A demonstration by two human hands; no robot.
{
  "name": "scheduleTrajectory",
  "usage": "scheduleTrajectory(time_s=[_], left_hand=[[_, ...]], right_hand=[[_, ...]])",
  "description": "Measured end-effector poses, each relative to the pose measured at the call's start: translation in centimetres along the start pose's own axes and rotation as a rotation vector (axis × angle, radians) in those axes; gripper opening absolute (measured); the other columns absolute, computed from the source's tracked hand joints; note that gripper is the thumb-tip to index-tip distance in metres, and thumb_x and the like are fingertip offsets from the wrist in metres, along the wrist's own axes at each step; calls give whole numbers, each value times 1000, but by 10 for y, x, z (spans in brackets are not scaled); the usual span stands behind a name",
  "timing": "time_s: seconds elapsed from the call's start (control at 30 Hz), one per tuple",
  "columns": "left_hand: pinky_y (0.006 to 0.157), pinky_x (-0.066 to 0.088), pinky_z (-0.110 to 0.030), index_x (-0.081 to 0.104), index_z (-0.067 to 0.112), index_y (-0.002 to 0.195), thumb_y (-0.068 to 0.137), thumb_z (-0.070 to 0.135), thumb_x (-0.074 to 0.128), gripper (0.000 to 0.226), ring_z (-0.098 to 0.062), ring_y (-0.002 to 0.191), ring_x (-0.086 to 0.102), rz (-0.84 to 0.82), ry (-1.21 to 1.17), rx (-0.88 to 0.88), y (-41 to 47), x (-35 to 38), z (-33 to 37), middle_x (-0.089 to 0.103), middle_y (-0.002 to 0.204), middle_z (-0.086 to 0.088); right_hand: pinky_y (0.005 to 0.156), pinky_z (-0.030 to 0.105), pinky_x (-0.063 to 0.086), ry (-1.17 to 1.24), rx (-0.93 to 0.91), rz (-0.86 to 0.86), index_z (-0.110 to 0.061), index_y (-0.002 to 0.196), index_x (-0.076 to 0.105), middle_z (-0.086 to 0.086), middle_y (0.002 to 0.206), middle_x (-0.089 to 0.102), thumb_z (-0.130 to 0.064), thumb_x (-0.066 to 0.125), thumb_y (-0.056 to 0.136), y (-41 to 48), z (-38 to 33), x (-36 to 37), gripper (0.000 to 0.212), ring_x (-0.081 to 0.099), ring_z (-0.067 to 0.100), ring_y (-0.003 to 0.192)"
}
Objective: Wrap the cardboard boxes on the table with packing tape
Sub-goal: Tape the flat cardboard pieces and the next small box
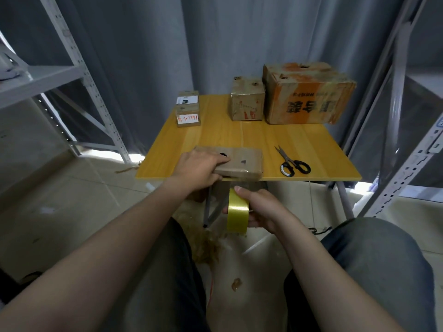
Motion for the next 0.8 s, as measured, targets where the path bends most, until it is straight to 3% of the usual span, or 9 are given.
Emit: scheduleTrajectory(time_s=[0.07,0.13,0.2,0.3,0.4,0.47,0.57,0.67,0.8], left_hand=[[84,46,-41,49,51,140,91,52,69,53,-25,115,65,4,-25,29,7,-15,-4,70,129,11],[73,41,-38,46,50,128,94,58,64,40,-25,96,66,-9,-59,64,15,-32,-9,71,102,9],[66,41,-36,42,50,125,96,60,59,35,-21,81,61,-12,-96,114,22,-49,-12,59,84,12],[60,40,-34,42,53,127,99,59,57,32,-16,80,55,39,-133,141,32,-69,-19,55,88,16],[57,30,-26,43,56,129,100,59,55,31,-17,90,58,12,-171,72,39,-63,-35,62,100,15],[61,34,-28,46,56,136,102,58,51,34,-20,105,61,-43,-234,-4,43,-50,-50,69,121,7],[78,42,-35,48,50,148,106,56,44,43,-23,125,57,-60,-267,-75,49,-40,-63,62,142,6],[89,49,-43,48,41,152,108,51,43,46,-25,124,57,-28,-232,-84,56,-37,-60,60,136,0],[105,44,-52,52,28,145,102,44,59,47,-26,128,51,163,-222,-103,56,-42,-55,53,137,-1]], right_hand=[[51,26,55,17,-64,-44,-11,128,59,13,98,80,-49,59,102,-8,-20,-1,46,74,17,62],[65,30,59,19,-141,-54,-16,125,57,11,94,81,-49,55,104,-15,-42,-5,40,78,16,71],[82,42,62,70,-236,-60,-14,124,57,16,93,80,-44,48,108,-20,-66,-7,35,79,26,83],[64,36,62,119,-338,-17,-8,118,59,23,89,78,-37,39,111,-25,-92,-7,36,76,38,77],[61,32,59,125,-384,21,-7,115,60,25,84,76,-32,40,111,-23,-106,-5,32,75,39,72],[58,30,59,87,-401,47,-8,115,61,22,83,77,-30,44,111,-21,-112,-4,28,74,35,68],[55,26,57,70,-431,67,-10,115,61,19,81,77,-28,50,109,-16,-120,-2,22,74,29,63],[55,27,58,98,-470,87,-12,113,62,20,80,76,-31,52,108,-9,-129,-1,21,72,28,60],[56,30,61,99,-474,85,-8,115,62,23,79,76,-35,54,107,3,-142,0,30,72,29,59]])
Point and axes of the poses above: each hand's wrist, its own y-axis towards the middle knuckle, its own x-axis out of the palm, z = x × y, the point moved 8 cm from there along y, towards the middle knuckle
